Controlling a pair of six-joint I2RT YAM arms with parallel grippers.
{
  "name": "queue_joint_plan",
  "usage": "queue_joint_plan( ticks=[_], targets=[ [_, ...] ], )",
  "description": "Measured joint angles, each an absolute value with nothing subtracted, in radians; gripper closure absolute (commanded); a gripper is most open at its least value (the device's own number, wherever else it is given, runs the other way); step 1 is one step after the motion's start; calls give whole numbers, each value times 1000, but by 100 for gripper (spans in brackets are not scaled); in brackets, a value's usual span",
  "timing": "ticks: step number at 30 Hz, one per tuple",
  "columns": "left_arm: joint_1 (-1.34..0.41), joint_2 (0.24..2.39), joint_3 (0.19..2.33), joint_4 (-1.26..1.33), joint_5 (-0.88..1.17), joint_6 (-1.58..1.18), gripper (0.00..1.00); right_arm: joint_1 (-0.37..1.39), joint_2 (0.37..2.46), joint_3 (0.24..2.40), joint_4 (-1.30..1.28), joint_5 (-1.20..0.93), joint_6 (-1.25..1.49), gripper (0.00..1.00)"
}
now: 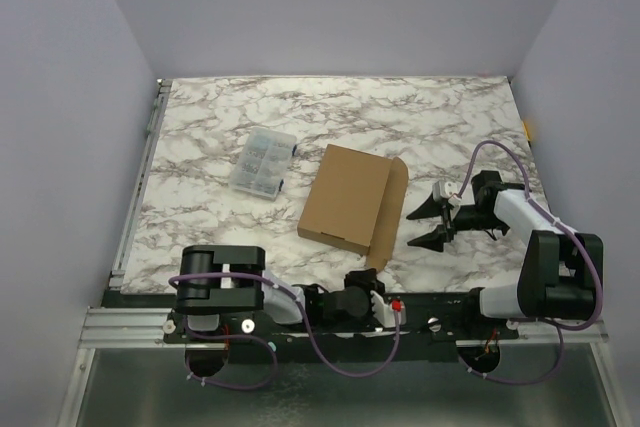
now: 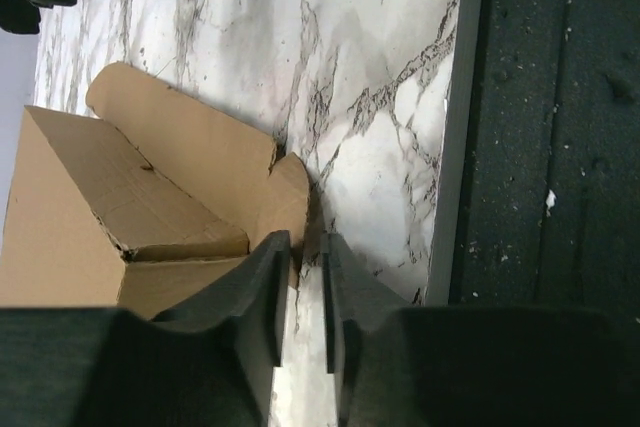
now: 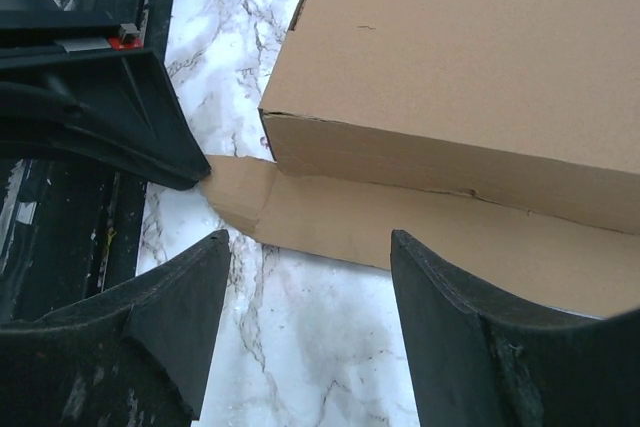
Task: Fold the paper box
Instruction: Close the paper box at the center of the board.
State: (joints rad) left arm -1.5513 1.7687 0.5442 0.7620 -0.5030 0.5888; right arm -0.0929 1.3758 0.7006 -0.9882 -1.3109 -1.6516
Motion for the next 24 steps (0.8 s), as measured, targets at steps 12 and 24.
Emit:
queue_joint_plan(
  ticks=[12, 24],
  targets=[
    [-1511, 1777, 567, 769, -517, 500, 100, -93, 1378, 700, -1016, -1303, -1713, 25],
    [-1335, 1568, 513, 770, -299, 255, 100, -55, 1335, 676, -1003, -1237, -1849, 8]
  ],
)
